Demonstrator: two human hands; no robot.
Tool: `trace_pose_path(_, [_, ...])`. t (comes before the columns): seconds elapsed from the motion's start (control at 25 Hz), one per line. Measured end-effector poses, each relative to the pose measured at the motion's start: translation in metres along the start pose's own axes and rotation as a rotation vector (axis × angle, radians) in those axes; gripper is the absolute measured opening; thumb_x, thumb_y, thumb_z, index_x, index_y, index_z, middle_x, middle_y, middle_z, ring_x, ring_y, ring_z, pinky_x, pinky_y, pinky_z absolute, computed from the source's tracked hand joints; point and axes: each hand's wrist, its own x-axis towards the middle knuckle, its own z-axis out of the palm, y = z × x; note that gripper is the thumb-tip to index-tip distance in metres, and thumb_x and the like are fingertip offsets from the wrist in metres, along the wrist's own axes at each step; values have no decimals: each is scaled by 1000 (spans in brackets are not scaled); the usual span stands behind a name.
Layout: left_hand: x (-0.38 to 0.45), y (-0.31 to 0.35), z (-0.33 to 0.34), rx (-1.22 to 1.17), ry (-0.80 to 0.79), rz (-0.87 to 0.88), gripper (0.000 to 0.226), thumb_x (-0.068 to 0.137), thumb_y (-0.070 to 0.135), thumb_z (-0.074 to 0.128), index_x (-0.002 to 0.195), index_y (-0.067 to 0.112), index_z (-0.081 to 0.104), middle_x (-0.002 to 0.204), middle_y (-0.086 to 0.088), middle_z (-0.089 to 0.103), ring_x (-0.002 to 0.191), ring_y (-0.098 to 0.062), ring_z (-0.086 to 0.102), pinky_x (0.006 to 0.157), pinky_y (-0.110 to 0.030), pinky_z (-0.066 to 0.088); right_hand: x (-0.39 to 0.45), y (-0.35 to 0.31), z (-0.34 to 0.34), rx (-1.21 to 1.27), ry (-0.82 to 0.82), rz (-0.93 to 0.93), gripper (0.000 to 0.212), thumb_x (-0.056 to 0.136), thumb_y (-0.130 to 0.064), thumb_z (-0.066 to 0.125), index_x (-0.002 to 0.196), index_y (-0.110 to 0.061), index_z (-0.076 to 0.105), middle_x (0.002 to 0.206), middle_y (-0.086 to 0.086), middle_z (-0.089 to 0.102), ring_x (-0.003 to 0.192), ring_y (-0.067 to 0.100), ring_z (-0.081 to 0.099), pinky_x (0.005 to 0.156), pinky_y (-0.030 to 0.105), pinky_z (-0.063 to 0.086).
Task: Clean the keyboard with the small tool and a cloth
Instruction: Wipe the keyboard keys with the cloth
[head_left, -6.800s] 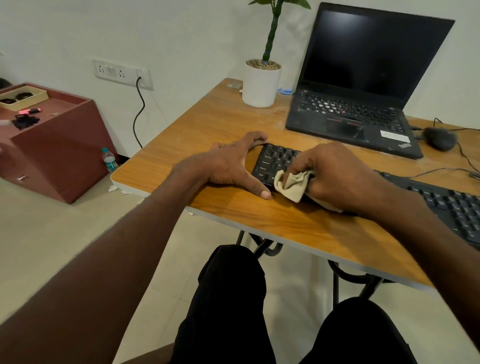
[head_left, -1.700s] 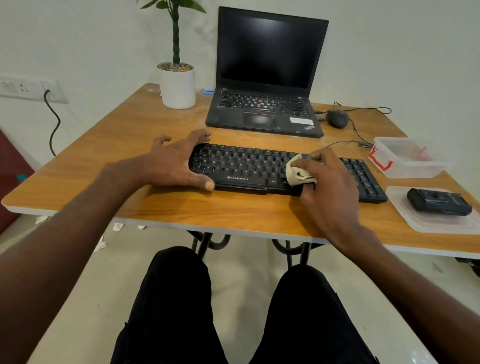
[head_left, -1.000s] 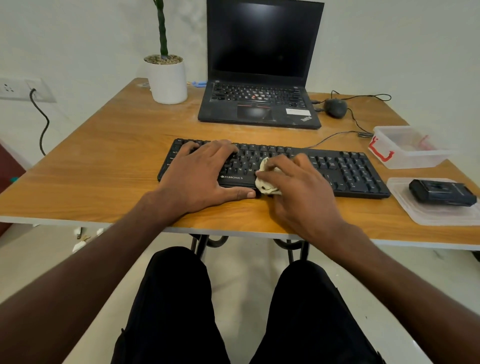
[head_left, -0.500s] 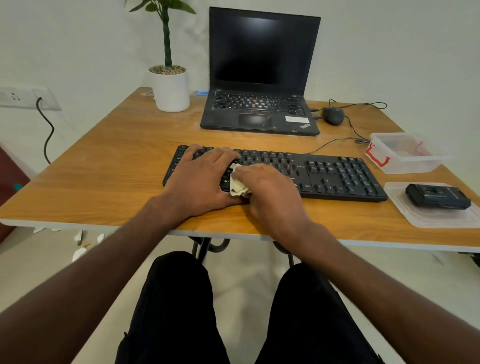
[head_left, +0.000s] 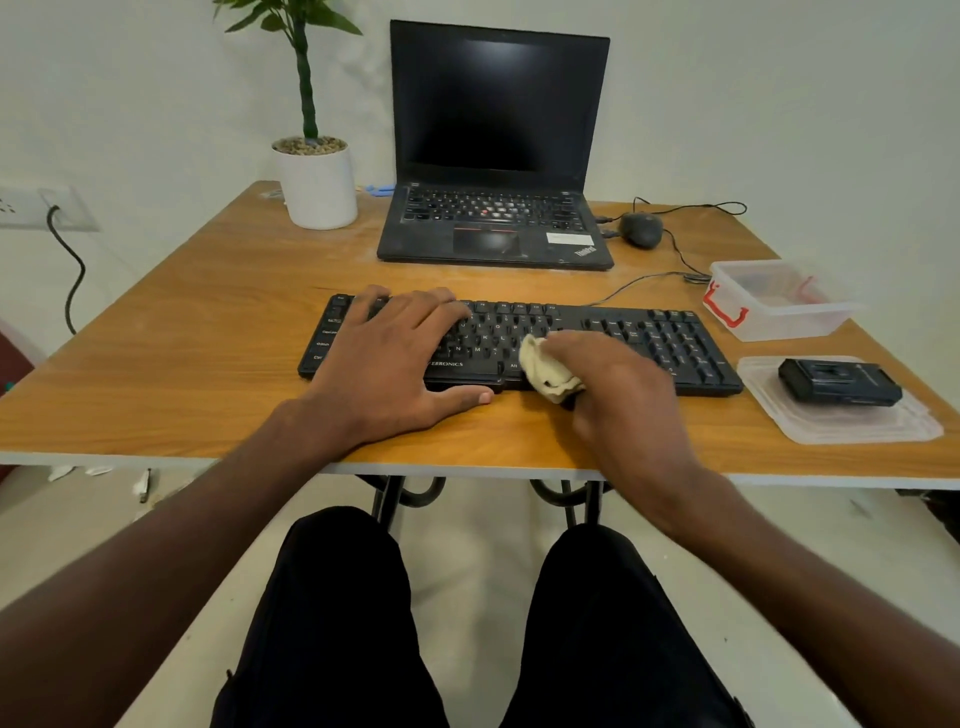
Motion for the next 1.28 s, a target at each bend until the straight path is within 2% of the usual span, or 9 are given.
trace_pose_path(0.16, [-1, 7, 5, -105, -1, 132, 60, 97, 74, 42, 148, 43, 49, 155, 19, 50, 146, -6, 43, 123, -52, 9, -14, -5, 9, -40, -105, -213, 61, 78, 3, 73, 137, -12, 66, 145, 6, 62, 137, 26, 55, 112, 43, 47])
trace_pose_path(0.32, [-2, 1, 7, -120, 21, 110, 53, 99, 71, 45, 146, 46, 52, 150, 20, 52, 140, -7, 45, 116, -52, 15, -22, 21, -20, -130, -57, 10, 49, 72, 2, 84, 119, -11, 77, 130, 5, 72, 122, 27, 65, 99, 44, 56])
trace_pose_path(0.4, [-2, 2, 7, -117, 28, 117, 53, 100, 69, 45, 146, 46, 53, 147, 20, 51, 136, -9, 46, 112, -50, 18, -19, 22, -24, -169, -15, 117, 44, 77, 0, 82, 120, -10, 76, 128, 8, 72, 121, 28, 64, 100, 43, 53])
trace_pose_path(0.52, [-1, 3, 6, -119, 26, 122, 54, 99, 69, 43, 146, 44, 55, 143, 18, 52, 133, -10, 46, 107, -43, 17, -11, 6, -7, -88, -16, -30, 51, 80, 5, 75, 129, -9, 71, 136, 8, 68, 129, 27, 59, 111, 43, 48])
trace_pose_path(0.64, [-3, 4, 6, -124, 22, 116, 54, 98, 68, 41, 144, 44, 58, 140, 16, 53, 132, -12, 46, 99, -39, 16, -10, 5, -4, -120, -41, -77, 47, 81, 1, 74, 126, -13, 73, 135, 2, 69, 113, 26, 58, 89, 37, 54])
trace_pose_path(0.76, [-3, 4, 6, -137, 25, 117, 50, 98, 65, 44, 140, 44, 61, 138, 15, 54, 130, -14, 46, 95, -39, 17, -5, 23, -19, -187, 26, 137, 38, 86, -9, 77, 124, -16, 74, 126, -1, 72, 100, 20, 47, 78, 28, 34])
trace_pose_path(0.96, [0, 21, 3, -176, 70, 14, 44, 98, 64, 46, 136, 45, 57, 137, 17, 53, 130, -11, 47, 102, -41, 20, 7, 41, -25, -110, 130, 234, 45, 86, 0, 67, 127, -18, 72, 128, 0, 71, 110, 27, 60, 88, 37, 50])
trace_pose_path(1.16, [8, 69, 12, -177, 41, -61, 51, 104, 57, 50, 153, 40, 47, 160, 17, 46, 148, -7, 38, 119, -45, 15, 3, 17, -8, -213, -6, -10, 43, 81, -10, 81, 123, -18, 74, 124, -1, 70, 103, 26, 55, 75, 32, 45])
trace_pose_path(1.28, [7, 67, 13, -172, 57, -84, 46, 106, 45, 54, 152, 39, 51, 160, 17, 47, 148, -6, 39, 115, -41, 14, 6, 43, -25, -260, 17, 171, 34, 92, -18, 72, 125, -22, 73, 123, -3, 68, 112, 26, 50, 77, 31, 39])
